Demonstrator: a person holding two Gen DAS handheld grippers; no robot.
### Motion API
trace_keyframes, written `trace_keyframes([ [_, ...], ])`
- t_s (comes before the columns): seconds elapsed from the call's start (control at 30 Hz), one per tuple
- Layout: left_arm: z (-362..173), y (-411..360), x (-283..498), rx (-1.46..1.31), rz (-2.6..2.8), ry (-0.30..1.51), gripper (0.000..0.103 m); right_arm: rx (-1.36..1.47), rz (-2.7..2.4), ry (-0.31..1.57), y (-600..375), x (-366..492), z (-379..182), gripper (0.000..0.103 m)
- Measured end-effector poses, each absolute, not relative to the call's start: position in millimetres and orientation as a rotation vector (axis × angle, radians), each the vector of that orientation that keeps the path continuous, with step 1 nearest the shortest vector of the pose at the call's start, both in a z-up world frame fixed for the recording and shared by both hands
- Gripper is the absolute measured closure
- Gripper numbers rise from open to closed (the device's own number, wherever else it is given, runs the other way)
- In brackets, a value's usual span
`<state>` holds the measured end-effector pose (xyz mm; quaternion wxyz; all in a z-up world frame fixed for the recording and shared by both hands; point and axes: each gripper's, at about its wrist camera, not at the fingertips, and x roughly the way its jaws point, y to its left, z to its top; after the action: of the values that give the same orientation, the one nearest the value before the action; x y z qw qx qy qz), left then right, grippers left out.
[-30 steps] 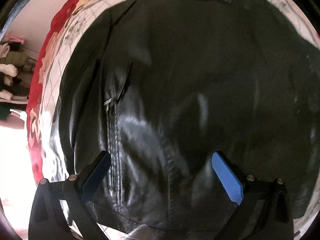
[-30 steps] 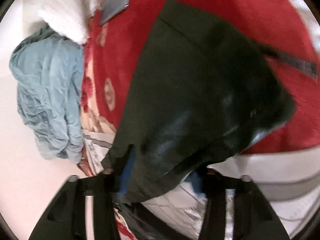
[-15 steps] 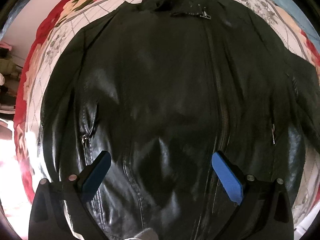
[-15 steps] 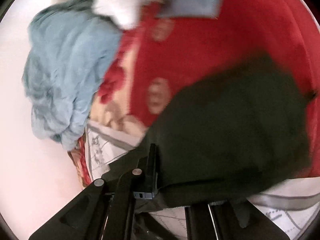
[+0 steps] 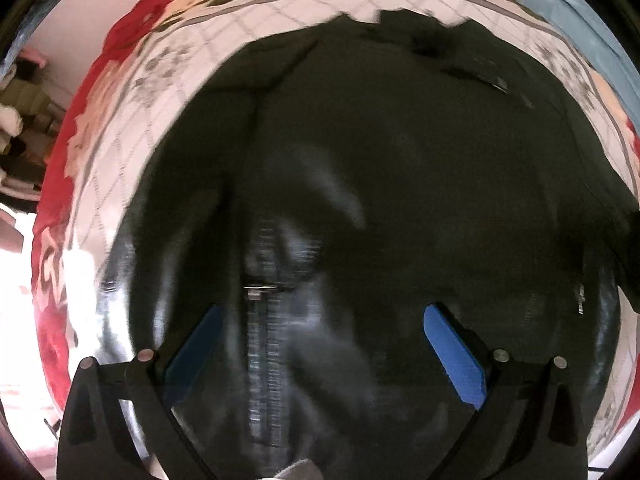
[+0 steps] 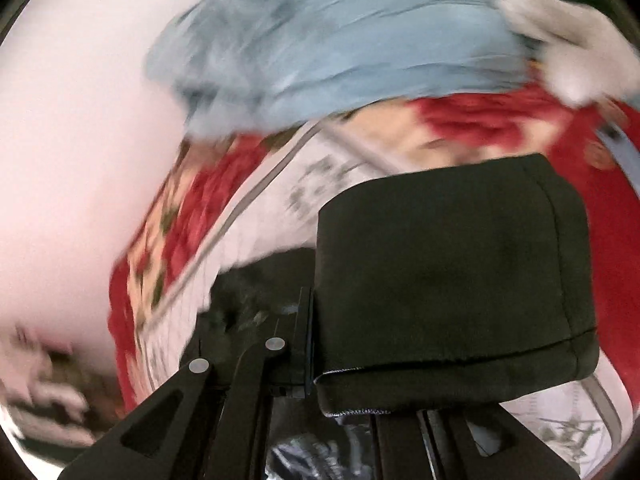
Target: Fold large clothes
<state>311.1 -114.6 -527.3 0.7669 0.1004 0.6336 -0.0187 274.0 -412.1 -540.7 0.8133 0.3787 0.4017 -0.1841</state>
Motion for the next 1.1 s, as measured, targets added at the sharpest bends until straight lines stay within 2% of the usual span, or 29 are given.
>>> trace_keyframes([
  [0.27,-528,-25,311,0.155,0.102,1.388,0.0,0.316,-0.172,1.12,-231,391,-594,0.098],
  [0.43,-541,33,300,0.12,0.187,1.445,0.0,-0.141,-0.013,1.333,-97,416,-679,0.098],
  [0.5,-543,46,295,0.116,0.199,1.456,0.0,-0.215,0.044,1.402,-67,409,-703,0.088],
  [0.53,-544,53,291,0.111,0.201,1.465,0.0,-0.22,0.062,1.42,-60,407,-704,0.079],
  [0.67,-544,65,285,0.098,0.186,1.478,0.0,0.052,0.101,1.457,-87,373,-672,0.056],
  [0.77,-537,61,281,0.085,0.171,1.473,0.0,0.245,-0.043,1.449,-148,330,-644,0.055],
  [0.83,-533,58,279,0.078,0.168,1.463,0.0,0.225,-0.209,1.46,-185,303,-639,0.055],
  [1.0,-533,43,275,0.078,0.181,1.456,0.0,0.168,-0.463,1.619,-270,242,-695,0.055],
  [1.1,-539,37,272,0.109,0.207,1.447,0.0,0.173,-0.508,1.595,-297,227,-710,0.05],
])
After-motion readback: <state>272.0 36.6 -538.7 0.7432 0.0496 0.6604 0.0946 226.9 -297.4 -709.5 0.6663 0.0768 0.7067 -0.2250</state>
